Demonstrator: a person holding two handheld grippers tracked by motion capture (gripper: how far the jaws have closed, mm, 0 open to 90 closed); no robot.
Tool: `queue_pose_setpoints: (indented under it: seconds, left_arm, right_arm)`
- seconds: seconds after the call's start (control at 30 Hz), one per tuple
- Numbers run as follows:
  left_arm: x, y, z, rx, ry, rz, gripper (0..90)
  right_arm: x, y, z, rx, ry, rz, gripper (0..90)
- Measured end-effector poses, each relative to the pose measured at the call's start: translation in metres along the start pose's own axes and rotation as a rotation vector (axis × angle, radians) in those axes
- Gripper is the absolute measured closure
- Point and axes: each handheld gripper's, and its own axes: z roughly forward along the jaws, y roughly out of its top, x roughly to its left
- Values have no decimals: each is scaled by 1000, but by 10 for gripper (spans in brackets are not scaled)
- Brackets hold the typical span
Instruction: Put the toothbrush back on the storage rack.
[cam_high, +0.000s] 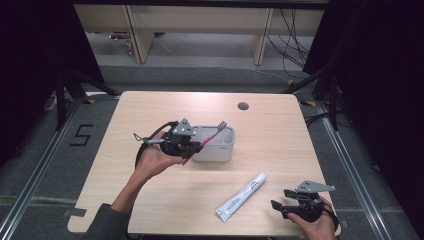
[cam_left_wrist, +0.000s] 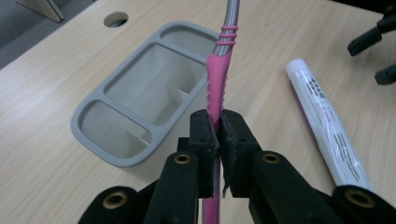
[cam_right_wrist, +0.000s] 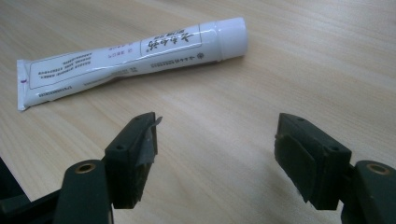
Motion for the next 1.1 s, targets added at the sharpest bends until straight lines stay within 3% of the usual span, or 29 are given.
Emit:
queue_pose_setpoints:
  seconds: [0.07, 0.13, 0.2, 0.4, 0.5, 0.6, 0.7, 1.03, 1.1]
  left_arm:
    - [2, 1, 0, -17, 8, -9, 833]
    - [4, 4, 1, -47, 22, -31, 833]
    - [5, 5, 1, -45, 14, -32, 833]
    - [9, 16, 2, -88, 34, -48, 833]
    - [10, 21, 4, -99, 70, -57, 833]
    - [15, 26, 6, -141, 90, -88, 833]
    - [17, 29, 8, -164, 101, -101, 833]
    - [23, 35, 15, -222, 139, -146, 833]
    - [25, 36, 16, -223, 148, -141, 833]
  right_arm:
    - [-1, 0, 0, -1, -2, -8, 307]
    - [1, 0, 0, 3, 5, 18, 307]
    - [-1, 0, 0, -1, -3, -8, 307]
    - [0, 0, 0, 2, -1, 3, 307]
    - [0, 0, 0, 3, -1, 1, 307]
    - [0, 0, 0, 11, 11, 14, 307]
    - [-2, 0, 1, 1, 15, -7, 307]
    - [-2, 0, 1, 1, 13, -3, 307]
    - [1, -1, -1, 10, 10, 35, 307]
